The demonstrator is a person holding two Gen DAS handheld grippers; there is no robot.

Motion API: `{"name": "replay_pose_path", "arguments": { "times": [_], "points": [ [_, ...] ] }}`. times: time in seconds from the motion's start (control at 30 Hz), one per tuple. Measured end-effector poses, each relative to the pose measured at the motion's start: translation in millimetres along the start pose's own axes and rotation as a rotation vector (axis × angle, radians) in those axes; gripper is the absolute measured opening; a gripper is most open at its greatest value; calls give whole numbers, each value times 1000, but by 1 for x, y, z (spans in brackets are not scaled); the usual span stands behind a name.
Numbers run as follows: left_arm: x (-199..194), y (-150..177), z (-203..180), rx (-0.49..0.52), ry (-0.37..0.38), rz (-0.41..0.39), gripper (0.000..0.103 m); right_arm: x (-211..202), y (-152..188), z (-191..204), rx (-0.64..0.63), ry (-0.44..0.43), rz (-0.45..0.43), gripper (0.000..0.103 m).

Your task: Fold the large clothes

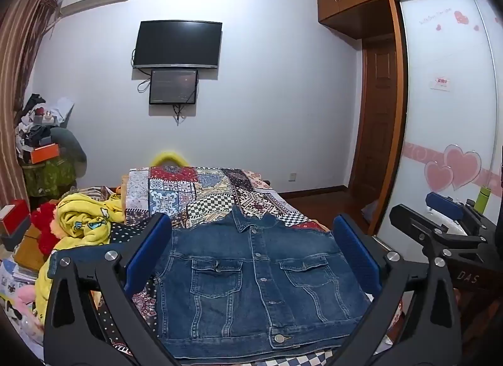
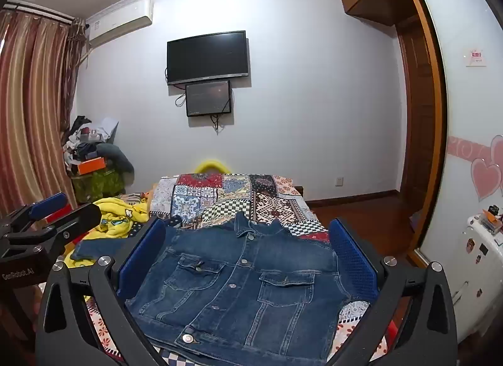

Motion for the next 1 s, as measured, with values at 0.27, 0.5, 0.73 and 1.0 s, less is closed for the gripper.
{"name": "replay_pose_path", "arguments": {
  "times": [0.27, 0.5, 0.73, 1.0],
  "points": [
    [2, 7, -2, -9, 17, 16, 103, 0, 0, 0, 7, 1, 5, 103],
    [9, 6, 6, -24, 23, 35, 103, 0, -2, 0, 10, 0, 7, 103],
    [11, 8, 7, -28, 23, 39, 103, 3, 2, 0, 10, -1, 8, 103],
    [13, 10, 9, -30, 22, 42, 103, 3, 2, 1, 11, -1, 10, 103]
  ]
}}
Point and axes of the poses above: each gripper's, at about its wrist camera, not at the fingertips, and x roughly the way its jaws point, z to its left, y to its underside, the point moved 10 cm from there along x, roughly the way its jaws point, and after that the axes turned 14 degrees about z, right-handed, at the moved point
